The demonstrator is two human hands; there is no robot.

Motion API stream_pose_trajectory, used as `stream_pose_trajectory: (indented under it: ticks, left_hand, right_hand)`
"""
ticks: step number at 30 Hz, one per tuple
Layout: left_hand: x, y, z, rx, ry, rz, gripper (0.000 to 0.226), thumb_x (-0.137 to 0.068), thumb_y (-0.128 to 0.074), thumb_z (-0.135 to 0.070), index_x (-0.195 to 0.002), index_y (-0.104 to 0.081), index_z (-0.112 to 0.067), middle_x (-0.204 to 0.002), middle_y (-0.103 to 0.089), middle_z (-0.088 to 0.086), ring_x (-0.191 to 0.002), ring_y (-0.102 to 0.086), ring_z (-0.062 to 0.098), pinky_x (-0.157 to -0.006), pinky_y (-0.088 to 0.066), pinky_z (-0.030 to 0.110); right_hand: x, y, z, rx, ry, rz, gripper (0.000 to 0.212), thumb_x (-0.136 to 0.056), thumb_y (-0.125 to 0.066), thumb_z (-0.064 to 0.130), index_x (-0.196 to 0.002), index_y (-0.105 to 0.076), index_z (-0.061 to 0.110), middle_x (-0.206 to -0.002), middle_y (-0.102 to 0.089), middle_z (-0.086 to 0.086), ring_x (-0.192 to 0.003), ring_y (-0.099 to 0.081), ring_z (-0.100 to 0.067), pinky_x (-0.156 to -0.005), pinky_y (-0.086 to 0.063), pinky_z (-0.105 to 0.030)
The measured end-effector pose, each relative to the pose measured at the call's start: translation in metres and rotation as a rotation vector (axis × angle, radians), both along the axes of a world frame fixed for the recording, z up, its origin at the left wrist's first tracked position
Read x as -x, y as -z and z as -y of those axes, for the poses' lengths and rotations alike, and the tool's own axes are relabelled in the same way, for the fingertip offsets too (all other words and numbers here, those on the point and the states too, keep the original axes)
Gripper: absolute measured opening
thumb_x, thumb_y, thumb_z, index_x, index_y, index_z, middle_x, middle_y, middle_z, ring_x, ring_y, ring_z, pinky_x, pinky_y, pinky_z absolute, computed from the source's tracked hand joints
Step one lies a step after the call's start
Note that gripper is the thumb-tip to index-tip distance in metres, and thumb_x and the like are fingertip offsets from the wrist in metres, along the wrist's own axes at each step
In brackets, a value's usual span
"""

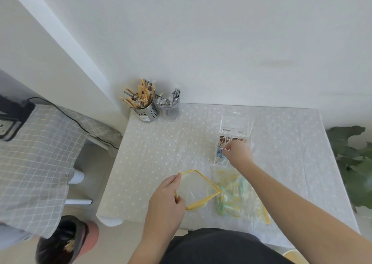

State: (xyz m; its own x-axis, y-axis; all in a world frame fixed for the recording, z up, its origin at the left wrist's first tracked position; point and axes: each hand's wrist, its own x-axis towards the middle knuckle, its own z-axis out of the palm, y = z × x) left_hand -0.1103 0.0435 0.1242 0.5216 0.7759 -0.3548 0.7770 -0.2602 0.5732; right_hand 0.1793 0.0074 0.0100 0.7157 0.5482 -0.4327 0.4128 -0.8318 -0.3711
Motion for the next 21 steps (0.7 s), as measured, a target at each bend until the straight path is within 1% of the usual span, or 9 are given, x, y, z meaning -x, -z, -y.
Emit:
stream_pose_trajectory:
  ticks: [2, 4, 6, 8, 11, 14, 17, 19, 21]
  left_hand:
    - [0.001, 0.003, -0.001, 0.009, -0.004, 0.010, 0.068, -0.094, -0.058, -0.003, -0.157, -0.050, -0.028, -0.142, -0.048, -0.032, -0.120, -0.064, 0.013, -0.110, -0.044, 0.017]
    - [0.002, 0.005, -0.002, 0.019, -0.006, 0.021, 0.068, -0.094, -0.058, -0.003, -0.157, -0.051, -0.028, -0.150, -0.051, -0.026, -0.122, -0.064, 0.015, -0.113, -0.047, 0.025]
    - [0.002, 0.007, -0.001, 0.017, -0.008, 0.032, 0.068, -0.094, -0.058, -0.003, -0.156, -0.051, -0.029, -0.149, -0.052, -0.026, -0.121, -0.064, 0.015, -0.111, -0.050, 0.027]
    - [0.002, 0.007, -0.001, 0.010, -0.012, 0.043, 0.067, -0.094, -0.059, -0.003, -0.156, -0.051, -0.029, -0.147, -0.053, -0.026, -0.119, -0.065, 0.016, -0.111, -0.051, 0.028]
    - [0.003, 0.008, -0.002, 0.004, -0.018, 0.052, 0.067, -0.093, -0.059, -0.003, -0.155, -0.053, -0.029, -0.146, -0.054, -0.027, -0.118, -0.065, 0.016, -0.109, -0.052, 0.030]
    - [0.004, 0.009, -0.001, 0.010, -0.023, 0.069, 0.067, -0.092, -0.059, -0.003, -0.154, -0.054, -0.029, -0.145, -0.054, -0.029, -0.117, -0.065, 0.016, -0.108, -0.053, 0.030]
    - [0.004, 0.009, -0.001, 0.012, -0.026, 0.082, 0.066, -0.093, -0.059, -0.003, -0.154, -0.054, -0.030, -0.147, -0.054, -0.029, -0.119, -0.065, 0.015, -0.109, -0.052, 0.030]
    - [0.005, 0.009, -0.001, 0.016, -0.025, 0.102, 0.067, -0.093, -0.059, -0.003, -0.154, -0.054, -0.030, -0.146, -0.053, -0.030, -0.119, -0.064, 0.014, -0.108, -0.052, 0.029]
    - [0.004, 0.008, -0.001, 0.017, -0.025, 0.130, 0.066, -0.093, -0.059, -0.003, -0.153, -0.056, -0.030, -0.145, -0.054, -0.030, -0.116, -0.065, 0.012, -0.105, -0.055, 0.029]
  right_hand:
    - [0.002, 0.002, -0.002, 0.044, -0.016, 0.010, 0.015, -0.088, -0.063, 0.021, -0.080, -0.076, 0.020, -0.063, -0.067, -0.001, -0.060, -0.067, -0.021, -0.056, -0.055, -0.030]
    - [0.002, 0.001, -0.005, 0.087, -0.045, 0.022, 0.015, -0.084, -0.061, 0.017, -0.081, -0.076, 0.020, -0.065, -0.068, 0.000, -0.062, -0.068, -0.021, -0.056, -0.059, -0.030]
    - [0.001, -0.002, -0.009, 0.117, -0.075, 0.003, 0.015, -0.084, -0.061, 0.014, -0.079, -0.074, 0.020, -0.071, -0.070, 0.000, -0.065, -0.069, -0.022, -0.052, -0.052, -0.025]
    - [0.001, -0.005, -0.013, 0.135, -0.089, -0.014, 0.015, -0.085, -0.062, 0.011, -0.079, -0.072, 0.020, -0.077, -0.071, -0.001, -0.068, -0.068, -0.024, -0.051, -0.046, -0.023]
    - [0.002, -0.001, -0.016, 0.170, -0.088, 0.036, 0.025, -0.082, -0.052, 0.003, -0.068, -0.065, 0.019, -0.069, -0.064, -0.002, -0.061, -0.063, -0.026, -0.050, -0.042, -0.023]
    - [0.003, 0.005, -0.016, 0.226, -0.110, 0.082, 0.024, -0.085, -0.053, 0.003, -0.075, -0.069, 0.017, -0.070, -0.066, -0.002, -0.067, -0.066, -0.026, -0.051, -0.043, -0.023]
    - [0.003, 0.008, -0.016, 0.242, -0.124, 0.117, 0.023, -0.085, -0.055, 0.003, -0.078, -0.071, 0.018, -0.069, -0.067, -0.002, -0.063, -0.066, -0.024, -0.051, -0.044, -0.023]
    - [0.003, 0.006, -0.015, 0.216, -0.125, 0.108, 0.023, -0.085, -0.055, 0.005, -0.079, -0.072, 0.018, -0.070, -0.067, -0.002, -0.063, -0.066, -0.024, -0.051, -0.045, -0.023]
    - [0.003, -0.003, -0.011, 0.135, -0.112, 0.075, 0.022, -0.086, -0.056, 0.011, -0.082, -0.074, 0.021, -0.075, -0.069, 0.001, -0.064, -0.067, -0.022, -0.052, -0.047, -0.024]
